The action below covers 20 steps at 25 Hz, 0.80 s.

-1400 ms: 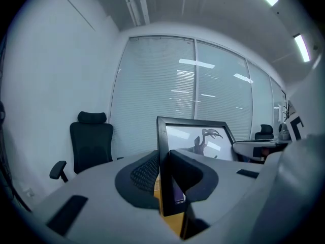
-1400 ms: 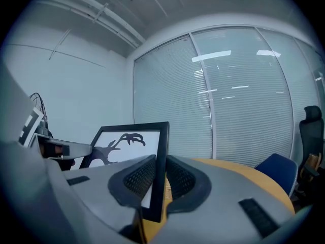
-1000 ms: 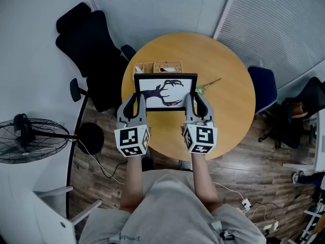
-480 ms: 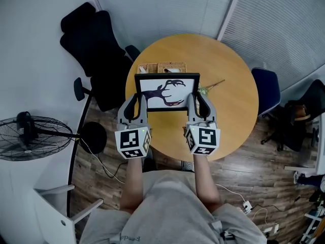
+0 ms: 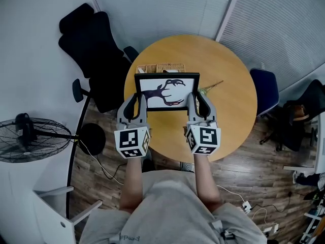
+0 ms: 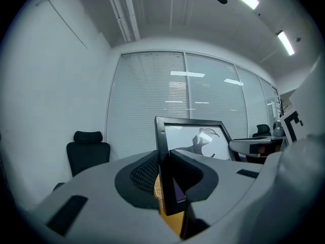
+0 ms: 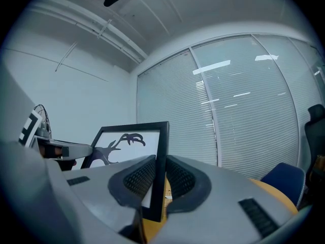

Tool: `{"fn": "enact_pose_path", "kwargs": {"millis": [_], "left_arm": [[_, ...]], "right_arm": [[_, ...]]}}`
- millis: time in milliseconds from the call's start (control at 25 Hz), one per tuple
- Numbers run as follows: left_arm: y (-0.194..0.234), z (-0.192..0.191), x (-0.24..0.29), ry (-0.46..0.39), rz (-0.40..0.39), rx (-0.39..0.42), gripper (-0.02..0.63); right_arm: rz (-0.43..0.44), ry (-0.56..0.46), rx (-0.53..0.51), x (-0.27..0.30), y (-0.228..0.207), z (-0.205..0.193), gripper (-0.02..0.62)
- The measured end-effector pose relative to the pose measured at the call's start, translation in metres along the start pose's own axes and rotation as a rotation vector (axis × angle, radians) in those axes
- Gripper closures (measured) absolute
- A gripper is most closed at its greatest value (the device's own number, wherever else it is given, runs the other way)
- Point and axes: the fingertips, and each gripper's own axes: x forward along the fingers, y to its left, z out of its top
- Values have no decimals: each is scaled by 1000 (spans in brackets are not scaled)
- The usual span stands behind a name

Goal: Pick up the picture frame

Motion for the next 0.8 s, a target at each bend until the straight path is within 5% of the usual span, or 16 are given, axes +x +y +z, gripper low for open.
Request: {"fn": "enact_pose_path", "kwargs": {"millis": [800], "left_arm": [[-5,-4,14,6,-17,-8,520]], "right_arm": [[-11,5,-5,4,-10,-3,526]]}}
